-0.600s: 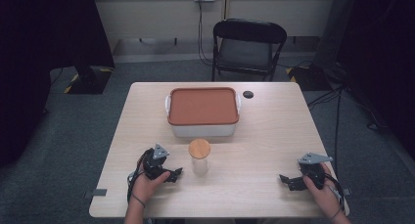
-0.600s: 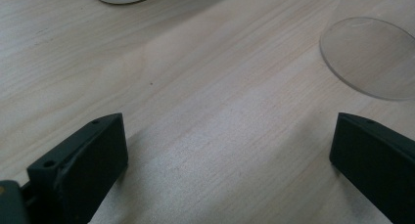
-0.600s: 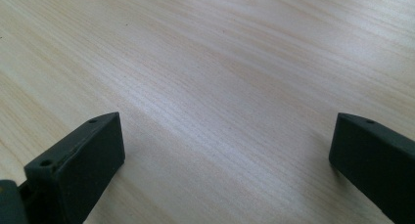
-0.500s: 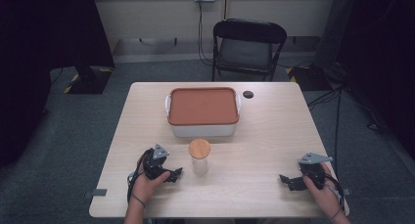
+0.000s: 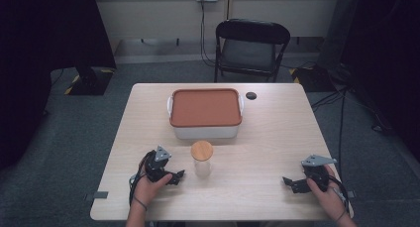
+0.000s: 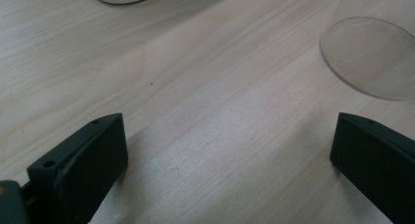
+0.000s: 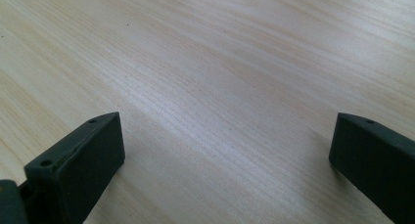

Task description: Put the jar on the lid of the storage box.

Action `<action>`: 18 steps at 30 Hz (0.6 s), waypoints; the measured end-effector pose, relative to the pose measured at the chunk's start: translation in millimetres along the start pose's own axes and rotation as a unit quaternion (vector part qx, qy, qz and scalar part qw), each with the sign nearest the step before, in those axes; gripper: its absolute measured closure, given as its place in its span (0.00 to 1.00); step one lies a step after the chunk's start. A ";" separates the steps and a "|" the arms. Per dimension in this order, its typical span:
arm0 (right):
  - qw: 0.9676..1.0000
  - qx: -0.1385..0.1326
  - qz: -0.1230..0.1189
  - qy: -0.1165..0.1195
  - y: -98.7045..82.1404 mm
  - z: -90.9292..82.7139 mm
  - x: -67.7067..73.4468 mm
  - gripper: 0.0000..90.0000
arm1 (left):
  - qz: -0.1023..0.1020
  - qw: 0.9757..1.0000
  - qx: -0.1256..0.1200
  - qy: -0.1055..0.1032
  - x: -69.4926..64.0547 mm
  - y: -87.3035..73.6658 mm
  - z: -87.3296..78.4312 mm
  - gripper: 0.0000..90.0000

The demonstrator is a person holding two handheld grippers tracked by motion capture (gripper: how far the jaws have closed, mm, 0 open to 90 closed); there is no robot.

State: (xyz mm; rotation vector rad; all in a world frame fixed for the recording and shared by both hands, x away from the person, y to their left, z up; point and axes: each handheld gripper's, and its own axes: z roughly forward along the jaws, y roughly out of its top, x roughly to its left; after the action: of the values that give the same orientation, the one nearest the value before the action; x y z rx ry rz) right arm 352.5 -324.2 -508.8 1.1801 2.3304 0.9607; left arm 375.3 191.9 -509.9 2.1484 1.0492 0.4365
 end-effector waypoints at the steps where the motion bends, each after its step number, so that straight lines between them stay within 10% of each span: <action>1: 1.000 0.000 0.000 0.000 0.0 0.0 0.0 0.00 | 0.000 1.000 0.000 0.000 0.0 0.0 0.0 0.00; 18: 1.000 0.000 -0.001 0.001 0.0 -0.1 -0.3 0.00 | -0.004 1.000 -0.002 -0.004 1.3 -0.1 -0.5 0.00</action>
State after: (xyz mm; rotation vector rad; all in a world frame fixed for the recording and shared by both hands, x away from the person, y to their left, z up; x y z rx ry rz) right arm 352.6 -324.5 -508.8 1.1761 2.3338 0.9618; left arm 375.8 193.2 -509.6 2.1393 1.0507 0.4249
